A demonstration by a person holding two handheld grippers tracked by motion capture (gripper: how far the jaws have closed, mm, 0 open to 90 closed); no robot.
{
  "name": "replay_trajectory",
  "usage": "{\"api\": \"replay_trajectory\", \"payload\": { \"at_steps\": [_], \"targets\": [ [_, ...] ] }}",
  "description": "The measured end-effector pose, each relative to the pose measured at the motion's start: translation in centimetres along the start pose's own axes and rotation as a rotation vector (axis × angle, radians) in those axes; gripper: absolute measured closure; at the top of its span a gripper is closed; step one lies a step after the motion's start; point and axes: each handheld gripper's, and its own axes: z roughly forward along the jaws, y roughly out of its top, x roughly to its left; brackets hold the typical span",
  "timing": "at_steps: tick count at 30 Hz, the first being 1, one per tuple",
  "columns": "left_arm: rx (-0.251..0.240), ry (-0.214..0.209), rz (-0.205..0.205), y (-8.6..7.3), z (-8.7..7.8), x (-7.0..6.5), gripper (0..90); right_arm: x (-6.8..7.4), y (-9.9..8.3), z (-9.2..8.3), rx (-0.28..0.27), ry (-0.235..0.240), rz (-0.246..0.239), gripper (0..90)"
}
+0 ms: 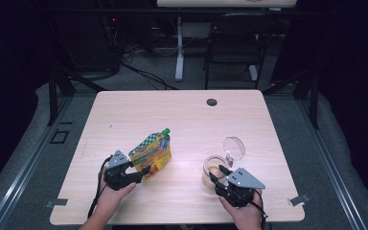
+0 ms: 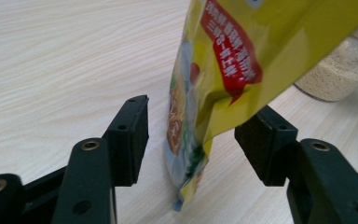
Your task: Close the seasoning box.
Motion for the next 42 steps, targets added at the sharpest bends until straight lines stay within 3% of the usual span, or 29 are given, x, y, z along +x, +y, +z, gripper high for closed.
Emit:
{"api": "replay_trajectory", "payload": {
  "at_steps": [16, 27, 34, 42],
  "targets": [
    [0.002, 0.008, 0.005, -0.6, -2.2, 0.0, 40.8, 0.0, 0.0, 0.2, 0.003, 0.024, 0.007, 52.6],
    [0.012, 0.04, 0.042, -1.4, -3.6, 0.4, 39.9, -0.2, 0.1, 0.1, 0.0, 0.055, 0.016, 49.2],
    [-0.004, 0.061, 0.037, -1.9, -3.7, 0.6, 43.8, -0.3, 0.3, 0.1, 0.017, 0.075, 0.03, 46.2],
    [-0.008, 0.052, 0.033, -1.9, -3.5, 0.6, 40.0, -0.7, 0.3, -0.4, 0.033, 0.067, 0.034, 45.6]
  ]
}}
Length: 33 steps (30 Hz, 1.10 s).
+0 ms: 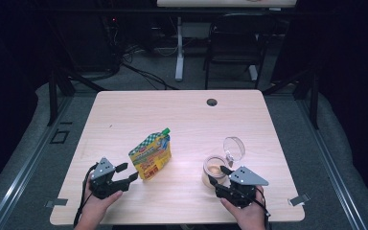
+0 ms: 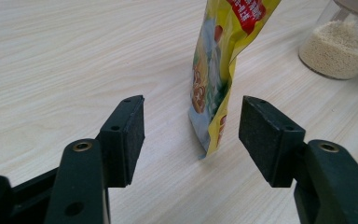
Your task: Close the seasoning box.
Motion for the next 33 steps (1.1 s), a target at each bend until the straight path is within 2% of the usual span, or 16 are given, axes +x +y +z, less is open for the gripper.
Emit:
{"api": "replay_trajectory", "payload": {
  "at_steps": [6, 9, 16, 20, 33],
  "targets": [
    [0.011, -0.003, 0.003, -0.1, 0.1, -0.1, 38.3, -0.5, 0.1, -0.6, 0.001, 0.011, -0.002, 54.8],
    [0.023, -0.001, 0.024, 0.0, 0.3, -0.3, 38.0, -0.6, 0.1, -0.8, 0.013, 0.008, -0.021, 57.9],
    [0.034, 0.002, 0.027, 0.2, 0.5, -0.5, 37.9, -0.9, 0.1, -1.4, 0.0, 0.004, 0.004, 59.9],
    [0.029, 0.0, 0.018, 0.2, 0.6, -0.5, 38.0, -1.5, 0.3, -2.0, 0.012, 0.019, 0.013, 65.4],
    [0.016, 0.008, 0.009, 0.4, 0.5, -0.2, 38.2, -2.8, 0.2, -2.9, 0.038, -0.038, 0.037, 87.1]
  ]
}}
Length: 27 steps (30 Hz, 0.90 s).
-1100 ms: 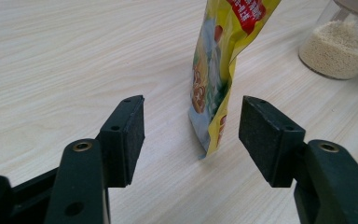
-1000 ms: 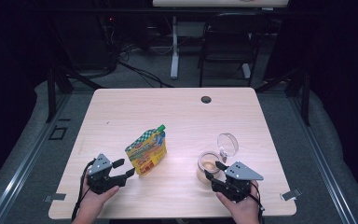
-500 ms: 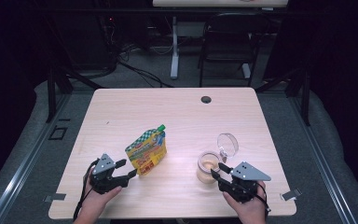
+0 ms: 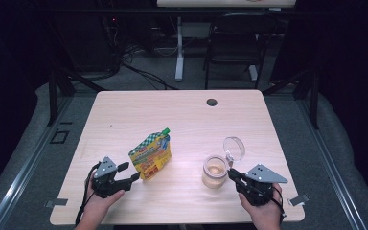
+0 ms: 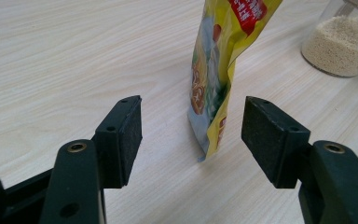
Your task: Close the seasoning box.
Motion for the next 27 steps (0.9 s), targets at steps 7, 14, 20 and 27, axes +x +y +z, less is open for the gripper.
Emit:
{"api": "replay_trajectory", "payload": {
  "at_steps": [7, 14, 20, 27],
  "targets": [
    [0.003, -0.009, 0.006, 0.2, 0.2, 0.0, 38.6, -0.7, -0.2, -0.4, 0.016, -0.043, 0.039, 90.0],
    [0.003, -0.012, 0.0, 0.2, 0.3, 0.0, 38.9, -2.3, -0.7, -0.6, 0.037, -0.08, 0.12, 90.0],
    [0.003, -0.015, 0.004, 0.1, 0.2, 0.0, 38.9, -3.4, -1.0, -0.5, 0.023, -0.128, 0.151, 90.0],
    [0.0, -0.018, -0.002, 0.0, 0.0, -0.3, 38.9, -4.4, -0.8, -0.2, 0.007, -0.165, 0.158, 90.0]
  ]
}}
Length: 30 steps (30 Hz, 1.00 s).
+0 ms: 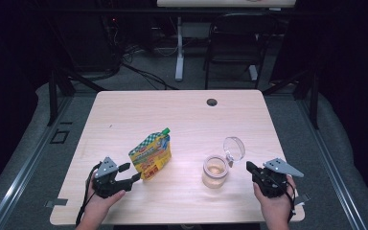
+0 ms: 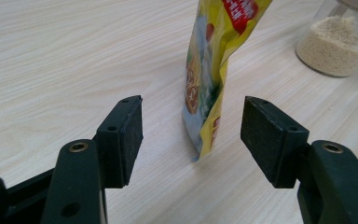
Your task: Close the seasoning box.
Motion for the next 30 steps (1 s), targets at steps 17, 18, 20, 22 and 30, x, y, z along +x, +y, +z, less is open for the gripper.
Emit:
{"api": "replay_trajectory", "payload": {
  "at_steps": [17, 18, 20, 22, 30],
  "targets": [
    [-0.004, 0.008, -0.008, -0.3, -0.5, -0.1, 38.9, 0.5, 0.9, 0.9, -0.05, 0.02, -0.001, 90.0],
    [0.0, 0.007, -0.009, -0.3, -0.6, -0.1, 38.9, 0.5, 0.9, 0.9, -0.053, 0.021, -0.001, 90.0],
    [0.004, 0.009, -0.01, -0.4, -0.6, -0.1, 38.8, 0.5, 1.0, 0.9, -0.053, 0.024, -0.001, 90.0],
    [0.0, 0.008, -0.013, -0.4, -0.5, -0.1, 38.8, 0.6, 1.0, 1.0, -0.054, 0.027, 0.0, 90.0],
    [0.001, 0.008, -0.014, -0.5, -0.5, -0.1, 38.8, 0.8, 1.1, 1.1, -0.063, 0.032, 0.001, 90.0]
  ]
}}
